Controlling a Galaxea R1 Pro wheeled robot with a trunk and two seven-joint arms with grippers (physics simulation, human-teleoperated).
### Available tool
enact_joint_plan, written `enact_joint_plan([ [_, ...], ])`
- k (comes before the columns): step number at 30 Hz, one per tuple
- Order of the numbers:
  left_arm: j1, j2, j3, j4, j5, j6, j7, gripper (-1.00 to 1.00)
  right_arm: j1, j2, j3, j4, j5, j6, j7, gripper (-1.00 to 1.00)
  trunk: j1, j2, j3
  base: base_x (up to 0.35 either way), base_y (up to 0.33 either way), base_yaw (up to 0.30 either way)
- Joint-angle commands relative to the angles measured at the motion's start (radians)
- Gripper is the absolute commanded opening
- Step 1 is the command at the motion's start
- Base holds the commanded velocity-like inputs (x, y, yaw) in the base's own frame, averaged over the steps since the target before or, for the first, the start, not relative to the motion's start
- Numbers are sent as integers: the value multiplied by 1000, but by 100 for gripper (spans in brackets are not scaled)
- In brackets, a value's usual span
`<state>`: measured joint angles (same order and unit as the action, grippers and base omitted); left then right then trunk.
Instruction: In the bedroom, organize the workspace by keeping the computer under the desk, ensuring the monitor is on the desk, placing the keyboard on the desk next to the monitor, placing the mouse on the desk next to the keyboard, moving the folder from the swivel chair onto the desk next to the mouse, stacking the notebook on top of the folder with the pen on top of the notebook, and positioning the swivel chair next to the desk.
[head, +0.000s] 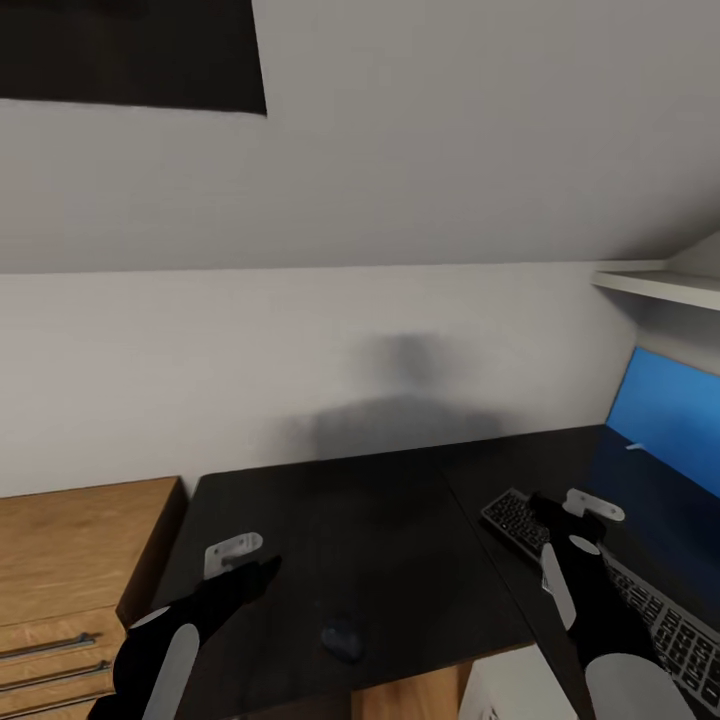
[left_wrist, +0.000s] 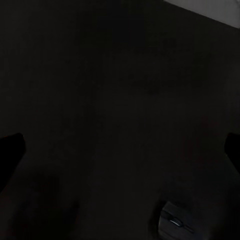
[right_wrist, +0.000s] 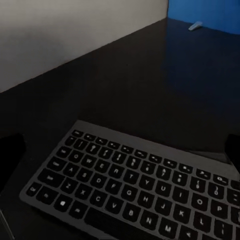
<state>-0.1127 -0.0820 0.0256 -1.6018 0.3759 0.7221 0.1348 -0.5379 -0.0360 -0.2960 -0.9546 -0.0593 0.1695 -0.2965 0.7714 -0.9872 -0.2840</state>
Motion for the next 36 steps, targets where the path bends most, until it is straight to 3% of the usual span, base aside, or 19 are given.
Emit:
enact_joint_plan([
  [1,-1,-1,1,-1,11,5,8,100,0,-13,1,5,-7,7,-4,100,1,-1,-1,294,0,0],
  [8,-1,-1,0,-1,11,5,8,100,-26,-103,0,116,-13,10,-4,100,1,-1,-1,145,0,0],
  [18,-1,-2,-1,-1,11,4,8,100,-161,-204,0,349,-17,7,-3,100,1,-1,-1,11,0,0],
  [20,-1,-2,-1,-1,11,4,8,100,-218,-228,-1,444,-18,5,-3,100,1,-1,-1,1,0,0],
  [23,-1,-4,-2,-1,11,3,8,100,-325,-284,-1,575,-19,7,-3,100,1,-1,-1,0,0,0],
  [26,-1,-4,-2,-1,11,3,8,100,-388,-313,-7,608,-26,50,-8,100,1,-1,-1,0,0,0],
  [27,-1,-4,-2,-1,11,3,8,100,-424,-325,-36,629,-83,121,-6,100,1,-1,-1,0,0,0],
  [29,-1,-5,-3,-1,11,3,8,100,-433,-328,-51,635,-129,137,-6,100,1,-1,-1,0,0,0],
  [30,-1,-5,-3,-1,11,3,9,100,-440,-330,-62,642,-186,148,-5,100,1,-1,-1,0,0,0],
  [36,-1,-5,-3,0,11,3,10,100,-442,-328,-66,643,-200,152,-8,100,1,-1,-1,0,0,0],
])
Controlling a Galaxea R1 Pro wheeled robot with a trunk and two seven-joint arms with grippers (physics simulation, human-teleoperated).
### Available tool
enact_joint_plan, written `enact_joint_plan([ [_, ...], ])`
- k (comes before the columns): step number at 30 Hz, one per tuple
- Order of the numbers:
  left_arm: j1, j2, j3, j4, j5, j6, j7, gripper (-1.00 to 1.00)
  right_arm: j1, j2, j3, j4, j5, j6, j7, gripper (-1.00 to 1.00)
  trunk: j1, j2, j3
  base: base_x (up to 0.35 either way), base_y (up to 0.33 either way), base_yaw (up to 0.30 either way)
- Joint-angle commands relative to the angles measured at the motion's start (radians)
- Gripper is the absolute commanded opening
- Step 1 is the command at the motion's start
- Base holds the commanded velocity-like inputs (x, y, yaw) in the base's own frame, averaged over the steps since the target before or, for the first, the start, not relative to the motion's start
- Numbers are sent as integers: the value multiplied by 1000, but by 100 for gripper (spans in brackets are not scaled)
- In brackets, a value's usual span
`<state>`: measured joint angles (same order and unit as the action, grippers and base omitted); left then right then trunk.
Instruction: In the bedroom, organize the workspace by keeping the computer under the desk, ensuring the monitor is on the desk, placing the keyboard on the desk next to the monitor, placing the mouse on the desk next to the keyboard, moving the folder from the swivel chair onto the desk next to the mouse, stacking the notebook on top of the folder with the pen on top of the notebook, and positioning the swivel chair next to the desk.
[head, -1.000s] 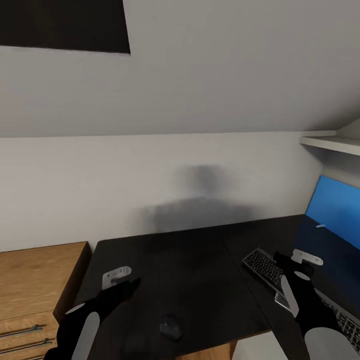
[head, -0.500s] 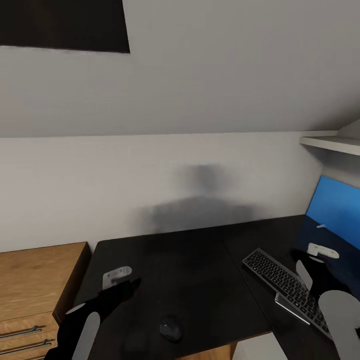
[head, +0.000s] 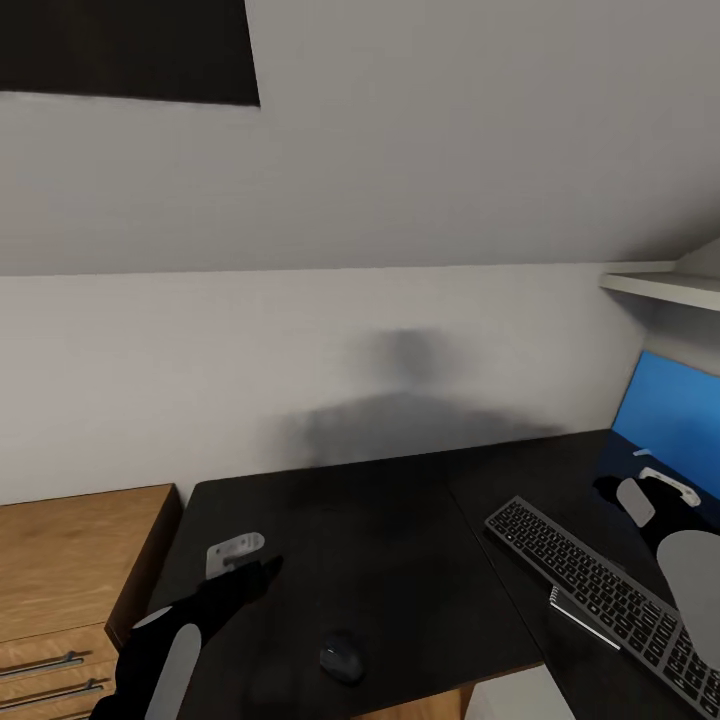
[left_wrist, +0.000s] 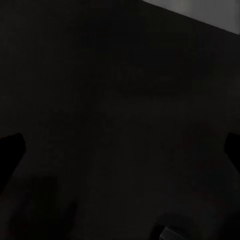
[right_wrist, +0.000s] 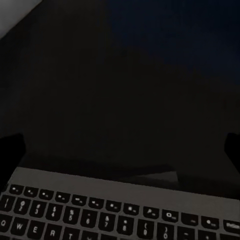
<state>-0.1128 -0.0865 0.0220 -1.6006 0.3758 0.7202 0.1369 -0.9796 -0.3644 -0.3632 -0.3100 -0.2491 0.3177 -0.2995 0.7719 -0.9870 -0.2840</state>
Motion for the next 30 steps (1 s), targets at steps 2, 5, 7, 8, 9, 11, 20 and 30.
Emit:
enact_joint_plan([
  [2,-1,-1,1,-2,11,5,7,100,-1,0,1,-2,-10,4,-6,100,0,-1,-1,0,0,0],
  [5,-1,-1,1,-2,11,5,7,100,0,-1,1,-1,-9,5,-6,100,0,-1,-1,0,0,0],
  [7,-1,-1,1,-4,11,6,6,100,1,-2,1,0,-9,7,-8,100,0,-1,-1,0,0,0],
  [8,-1,-1,1,-8,11,7,5,100,1,-2,1,0,-9,8,-10,100,0,-1,-1,0,0,0],
  [9,-1,-1,0,-9,12,8,4,100,1,-2,1,0,-9,8,-11,100,0,-1,-1,0,0,0],
  [11,-1,-3,-4,-16,13,11,2,100,2,-2,1,13,-9,9,-21,100,0,-1,-1,0,0,0],
  [20,-147,-67,-5,-13,14,172,140,100,2,-2,5,46,-6,9,-25,100,0,-1,-1,0,0,0],
  [30,-513,-88,-5,370,211,279,354,100,2,-14,8,47,17,28,-26,100,0,-1,-1,0,0,0],
])
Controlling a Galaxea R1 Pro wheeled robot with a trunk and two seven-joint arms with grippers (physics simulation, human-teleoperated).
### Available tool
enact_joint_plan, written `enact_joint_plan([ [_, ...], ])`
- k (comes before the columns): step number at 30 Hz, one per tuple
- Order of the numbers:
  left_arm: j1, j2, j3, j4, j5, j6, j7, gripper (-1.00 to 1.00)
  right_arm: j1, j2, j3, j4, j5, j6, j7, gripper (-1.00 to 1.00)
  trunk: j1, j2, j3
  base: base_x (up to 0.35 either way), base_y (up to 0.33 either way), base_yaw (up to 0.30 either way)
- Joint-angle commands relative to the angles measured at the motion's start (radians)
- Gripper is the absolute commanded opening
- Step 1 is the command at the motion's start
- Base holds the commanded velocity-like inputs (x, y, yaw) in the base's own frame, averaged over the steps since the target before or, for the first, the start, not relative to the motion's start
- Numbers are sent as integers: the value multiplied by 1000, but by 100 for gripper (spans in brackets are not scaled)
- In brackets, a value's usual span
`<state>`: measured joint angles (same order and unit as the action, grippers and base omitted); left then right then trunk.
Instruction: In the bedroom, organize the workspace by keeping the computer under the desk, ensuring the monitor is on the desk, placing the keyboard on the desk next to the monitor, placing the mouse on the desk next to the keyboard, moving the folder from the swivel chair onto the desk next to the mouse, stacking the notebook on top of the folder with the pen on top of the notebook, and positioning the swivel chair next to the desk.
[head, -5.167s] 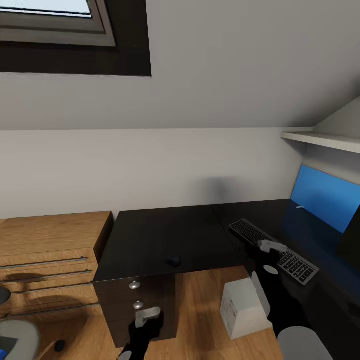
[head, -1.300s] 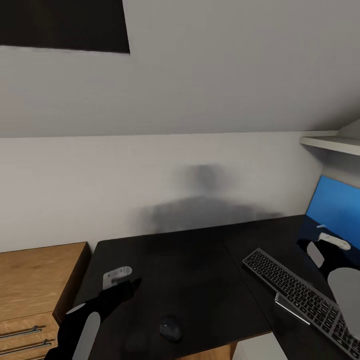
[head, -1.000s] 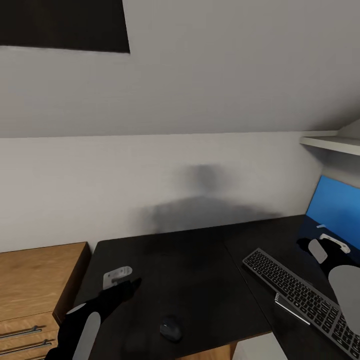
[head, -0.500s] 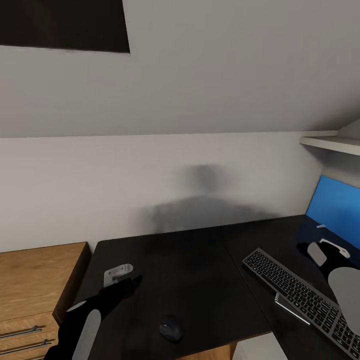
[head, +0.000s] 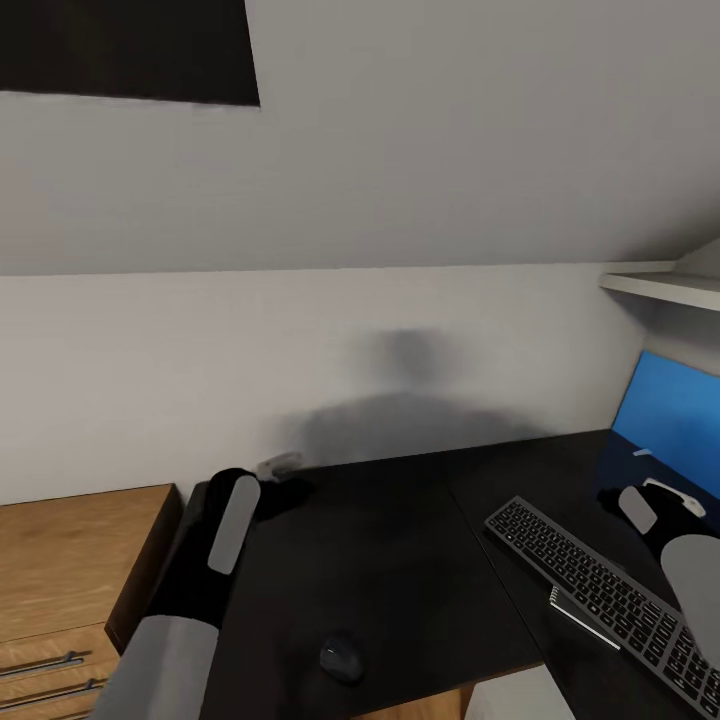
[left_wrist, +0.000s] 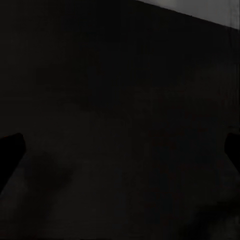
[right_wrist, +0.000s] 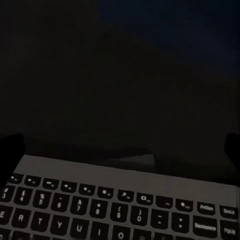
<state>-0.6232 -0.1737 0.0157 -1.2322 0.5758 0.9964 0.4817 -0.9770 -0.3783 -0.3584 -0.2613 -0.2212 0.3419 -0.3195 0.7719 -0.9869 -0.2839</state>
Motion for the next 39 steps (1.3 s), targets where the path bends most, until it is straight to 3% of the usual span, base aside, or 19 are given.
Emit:
enact_joint_plan([
  [1,-16,-1,2,24,39,3,13,100,0,-1,3,-2,-10,10,-6,100,0,-1,-1,0,0,0],
  [2,-36,-1,2,57,92,3,19,100,0,-3,3,-2,-10,24,-6,100,0,-1,-1,0,0,0],
  [4,-53,-1,3,79,154,4,36,100,-1,-9,2,-2,-10,41,-7,100,0,-1,-1,0,0,0],
  [10,-68,-1,6,24,224,3,94,100,0,-29,1,-3,-13,57,-11,100,0,-1,-1,0,0,0],
  [13,-70,-1,6,7,231,3,104,100,0,-35,0,-4,-13,59,-11,100,0,-1,-1,0,0,0],
  [24,-72,-1,6,-8,228,1,116,100,0,-40,-2,-8,-16,105,-10,100,42,-78,-36,0,0,0],
  [39,-72,-1,6,-8,227,1,117,100,0,-40,-4,-15,-18,72,-8,100,100,-183,-87,0,0,0],
])
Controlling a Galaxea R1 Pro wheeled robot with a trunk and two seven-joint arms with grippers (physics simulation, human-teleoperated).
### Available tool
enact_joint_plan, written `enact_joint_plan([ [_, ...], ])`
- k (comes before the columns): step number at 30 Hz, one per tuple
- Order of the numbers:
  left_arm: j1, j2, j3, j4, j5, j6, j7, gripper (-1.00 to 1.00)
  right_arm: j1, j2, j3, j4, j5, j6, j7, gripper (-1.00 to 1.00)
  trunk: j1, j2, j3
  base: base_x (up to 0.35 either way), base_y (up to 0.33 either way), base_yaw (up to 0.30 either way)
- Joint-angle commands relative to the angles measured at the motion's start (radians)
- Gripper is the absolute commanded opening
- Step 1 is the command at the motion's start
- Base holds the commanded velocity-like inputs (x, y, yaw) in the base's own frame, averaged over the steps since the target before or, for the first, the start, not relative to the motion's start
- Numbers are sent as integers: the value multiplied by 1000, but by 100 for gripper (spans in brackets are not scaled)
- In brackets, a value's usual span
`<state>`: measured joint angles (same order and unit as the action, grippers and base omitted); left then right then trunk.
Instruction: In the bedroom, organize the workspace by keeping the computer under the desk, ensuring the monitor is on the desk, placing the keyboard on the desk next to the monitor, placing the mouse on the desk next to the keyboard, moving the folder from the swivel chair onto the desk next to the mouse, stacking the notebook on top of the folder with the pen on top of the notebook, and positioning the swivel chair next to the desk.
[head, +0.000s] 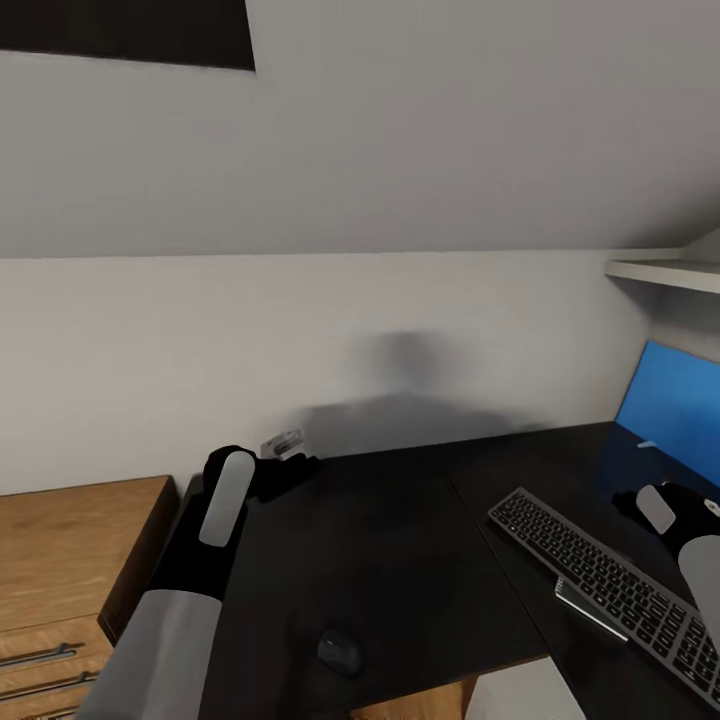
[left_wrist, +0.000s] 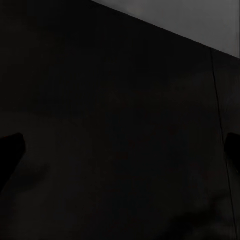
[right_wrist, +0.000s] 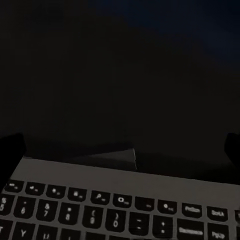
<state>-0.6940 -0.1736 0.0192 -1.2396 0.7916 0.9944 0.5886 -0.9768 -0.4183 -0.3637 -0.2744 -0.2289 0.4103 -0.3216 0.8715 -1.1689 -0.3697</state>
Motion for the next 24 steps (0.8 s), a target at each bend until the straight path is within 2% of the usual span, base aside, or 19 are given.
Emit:
enact_joint_plan([
  [1,-1,-1,2,-1,11,3,10,100,0,0,2,-2,-10,1,-6,100,4,-8,-6,0,0,0],
  [12,-1,-1,-5,-1,9,3,14,100,-1,-3,2,-2,-10,-8,-7,100,46,-85,-57,0,0,0],
  [18,-12,-1,-8,29,14,5,71,100,-1,-5,2,-2,-10,-8,-7,100,69,-127,-85,0,0,0],
  [20,-54,-1,-9,80,16,6,92,100,-1,-5,2,-2,-10,-8,-7,100,77,-141,-94,0,0,0],
  [21,-168,-1,-10,248,17,7,105,100,-1,-6,2,-3,-9,-8,-7,100,81,-148,-99,0,0,0],
  [22,-221,-1,-10,322,18,6,106,100,-1,-6,2,-3,-9,-8,-7,100,84,-155,-103,0,0,0],
  [23,-247,-1,-10,357,18,6,107,100,-1,-6,2,-3,-9,-9,-7,100,88,-162,-108,0,0,0],
  [24,-325,-1,-10,442,19,6,107,100,-1,-8,2,-3,-9,-14,-7,100,92,-169,-113,0,0,0],
])
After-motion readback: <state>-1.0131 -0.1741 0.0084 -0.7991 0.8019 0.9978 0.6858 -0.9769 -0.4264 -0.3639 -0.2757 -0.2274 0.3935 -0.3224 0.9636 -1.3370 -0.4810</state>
